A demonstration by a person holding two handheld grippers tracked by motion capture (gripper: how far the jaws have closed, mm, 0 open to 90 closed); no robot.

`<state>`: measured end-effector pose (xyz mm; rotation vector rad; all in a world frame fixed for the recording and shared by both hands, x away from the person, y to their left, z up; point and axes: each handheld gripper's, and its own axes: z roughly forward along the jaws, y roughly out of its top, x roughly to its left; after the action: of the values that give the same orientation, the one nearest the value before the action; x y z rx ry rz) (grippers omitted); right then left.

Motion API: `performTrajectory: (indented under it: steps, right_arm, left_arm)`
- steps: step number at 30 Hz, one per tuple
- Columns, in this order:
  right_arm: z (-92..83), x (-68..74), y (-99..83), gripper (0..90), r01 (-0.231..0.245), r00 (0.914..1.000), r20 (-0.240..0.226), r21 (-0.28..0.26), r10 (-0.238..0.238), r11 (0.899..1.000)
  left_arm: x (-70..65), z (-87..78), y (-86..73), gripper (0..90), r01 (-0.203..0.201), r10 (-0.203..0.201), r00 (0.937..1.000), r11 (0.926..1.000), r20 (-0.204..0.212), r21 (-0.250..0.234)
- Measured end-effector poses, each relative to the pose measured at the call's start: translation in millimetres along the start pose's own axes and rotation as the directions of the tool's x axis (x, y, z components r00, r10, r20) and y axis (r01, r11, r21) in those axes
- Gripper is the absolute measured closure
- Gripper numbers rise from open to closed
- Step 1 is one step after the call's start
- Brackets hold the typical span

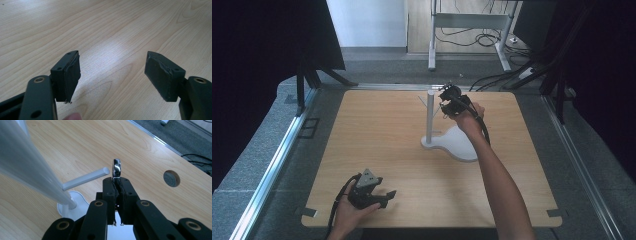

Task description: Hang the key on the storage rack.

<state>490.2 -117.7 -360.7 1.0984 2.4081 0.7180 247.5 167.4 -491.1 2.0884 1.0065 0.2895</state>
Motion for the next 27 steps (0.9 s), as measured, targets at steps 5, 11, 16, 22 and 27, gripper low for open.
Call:
performTrajectory:
  steps: [5,11,16,22,27]
  right_arm:
    - [0.6,2.8,0.8,84.2,0.004,1.0,-0.001,-0.005,-0.004,1.0]
    - [1.1,7.0,-1.7,84.0,0.007,1.0,0.001,-0.005,-0.007,1.0]
    - [-0.1,12.0,-2.7,83.8,0.014,0.9998,0.013,-0.01,-0.014,1.0]
    - [-0.3,14.9,-4.3,83.2,0.02,0.9998,0.01,-0.01,-0.02,1.0]
    - [1.7,19.9,-7.5,81.2,0.028,0.9996,-0.004,-0.006,-0.028,1.0]
  left_arm:
    - [0.1,0.0,-0.1,29.1,-0.001,0.001,1.0,1.0,0.001,0.001]
    - [-0.2,0.7,-0.1,29.1,-0.002,0.002,1.0,1.0,0.001,0.002]
    - [-0.7,2.4,-0.5,29.1,-0.001,0.001,1.0,1.0,0.001,0.006]
    - [-0.9,2.8,-0.7,29.1,-0.002,0.002,1.0,1.0,0.002,0.007]
    - [-0.6,3.1,-0.8,29.1,-0.002,0.002,1.0,1.0,0.002,0.009]
